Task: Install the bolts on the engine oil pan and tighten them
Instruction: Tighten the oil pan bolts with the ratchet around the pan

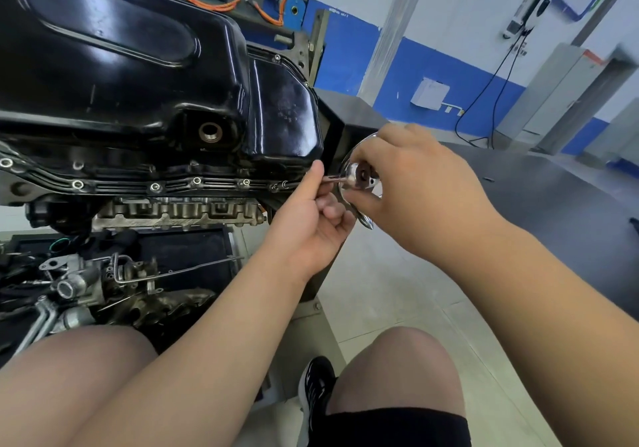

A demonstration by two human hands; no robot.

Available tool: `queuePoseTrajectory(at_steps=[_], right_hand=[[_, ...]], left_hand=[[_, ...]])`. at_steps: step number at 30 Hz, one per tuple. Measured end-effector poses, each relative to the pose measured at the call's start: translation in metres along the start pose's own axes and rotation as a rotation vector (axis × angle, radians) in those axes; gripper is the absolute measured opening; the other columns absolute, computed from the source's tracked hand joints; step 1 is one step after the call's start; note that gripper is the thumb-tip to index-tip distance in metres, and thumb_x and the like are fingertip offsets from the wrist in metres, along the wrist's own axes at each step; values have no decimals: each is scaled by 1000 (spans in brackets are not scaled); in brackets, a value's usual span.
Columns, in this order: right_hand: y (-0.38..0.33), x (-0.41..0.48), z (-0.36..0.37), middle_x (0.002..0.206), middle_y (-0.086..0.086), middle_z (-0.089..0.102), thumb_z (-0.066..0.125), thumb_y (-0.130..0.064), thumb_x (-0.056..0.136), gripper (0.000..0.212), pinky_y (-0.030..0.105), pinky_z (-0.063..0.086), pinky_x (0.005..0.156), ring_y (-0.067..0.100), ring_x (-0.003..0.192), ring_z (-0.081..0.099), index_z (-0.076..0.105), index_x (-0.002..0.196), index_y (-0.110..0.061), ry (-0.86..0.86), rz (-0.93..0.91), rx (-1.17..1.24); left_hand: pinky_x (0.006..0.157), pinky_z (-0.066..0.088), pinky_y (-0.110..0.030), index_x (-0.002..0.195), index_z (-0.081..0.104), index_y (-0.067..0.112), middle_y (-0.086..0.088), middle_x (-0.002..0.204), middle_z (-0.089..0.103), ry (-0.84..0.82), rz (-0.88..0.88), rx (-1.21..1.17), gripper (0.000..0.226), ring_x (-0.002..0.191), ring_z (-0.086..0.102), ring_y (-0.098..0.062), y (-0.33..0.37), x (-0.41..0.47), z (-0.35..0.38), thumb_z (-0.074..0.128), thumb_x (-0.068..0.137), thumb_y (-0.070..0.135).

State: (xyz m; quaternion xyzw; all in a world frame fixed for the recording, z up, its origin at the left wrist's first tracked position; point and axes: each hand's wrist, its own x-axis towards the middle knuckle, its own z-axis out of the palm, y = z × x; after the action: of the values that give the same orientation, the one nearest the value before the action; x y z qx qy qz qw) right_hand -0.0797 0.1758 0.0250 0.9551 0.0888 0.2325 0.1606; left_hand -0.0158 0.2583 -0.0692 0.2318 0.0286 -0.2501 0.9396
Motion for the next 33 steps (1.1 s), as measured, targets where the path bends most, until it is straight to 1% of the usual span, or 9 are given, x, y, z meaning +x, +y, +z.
queuePoseTrajectory(at_steps=[3, 7, 11, 17, 20, 23, 27, 31, 33], right_hand=[[3, -6, 1, 104, -4, 55, 50, -47, 87, 30, 30, 39, 70, 19, 101, 49, 59, 105, -24, -51, 18, -22], [-6, -8, 1, 66, -5, 53, 26, -73, 73, 54, 27, 28, 48, 15, 61, 50, 48, 66, -24, -157, 147, 87], [-10, -1, 0, 61, -3, 52, 34, -71, 79, 54, 25, 27, 45, 12, 53, 46, 48, 63, -21, -127, 252, 136], [-4, 6, -2, 103, -2, 53, 54, -27, 88, 18, 31, 28, 65, 21, 98, 47, 57, 105, -24, -9, 52, -72], [-5, 9, -4, 89, -3, 56, 52, -39, 86, 18, 28, 29, 58, 20, 76, 48, 52, 82, -22, -50, 46, -69], [-9, 6, -6, 60, -3, 50, 44, -69, 79, 51, 24, 24, 45, 14, 51, 45, 43, 61, -21, -201, 173, 36], [-13, 5, -7, 59, 0, 51, 38, -75, 76, 58, 26, 26, 45, 14, 53, 47, 44, 60, -20, -285, 265, 129], [-7, 5, -9, 94, -3, 54, 54, -43, 87, 19, 33, 38, 72, 22, 95, 49, 57, 96, -26, -200, 17, -99], [-7, 7, -8, 110, -2, 55, 55, -33, 86, 27, 40, 37, 91, 24, 111, 43, 56, 113, -29, -157, -44, -151]], left_hand=[[57, 42, -20, 66, 51, 17, 6, 49, 31, 17, 0, 10, 35, 39, 34, -5, 2, 0, 2, 56, 92, 39], [101, 44, -33, 110, 55, 10, -11, 101, 50, -38, -6, 54, 38, 90, 53, -20, 1, 2, 1, 51, 94, 44], [94, 47, -31, 119, 59, 3, -12, 101, 64, -127, 22, 18, 42, 98, 60, -20, 5, -2, -6, 40, 99, 34], [65, 39, -23, 63, 57, 18, 7, 54, 35, -79, 14, 1, 37, 46, 35, -6, 1, -2, -3, 49, 94, 37], [68, 42, -26, 73, 56, 19, 6, 57, 42, -81, 14, 68, 33, 53, 43, -9, 0, 1, -4, 50, 93, 44], [89, 47, -33, 116, 58, 13, -7, 100, 62, -115, -24, 88, 38, 91, 60, -20, 2, 2, -6, 43, 97, 42], [91, 48, -34, 108, 54, 13, -8, 100, 58, -143, -16, 34, 26, 94, 58, -21, 3, 2, -8, 44, 96, 34], [67, 47, -25, 69, 60, 19, 5, 57, 41, -114, 23, 107, 29, 52, 45, -9, -2, 2, -7, 55, 87, 41], [62, 41, -25, 57, 59, 23, 7, 50, 37, -126, 28, 137, 36, 45, 39, -8, -2, 2, -7, 55, 85, 45]])
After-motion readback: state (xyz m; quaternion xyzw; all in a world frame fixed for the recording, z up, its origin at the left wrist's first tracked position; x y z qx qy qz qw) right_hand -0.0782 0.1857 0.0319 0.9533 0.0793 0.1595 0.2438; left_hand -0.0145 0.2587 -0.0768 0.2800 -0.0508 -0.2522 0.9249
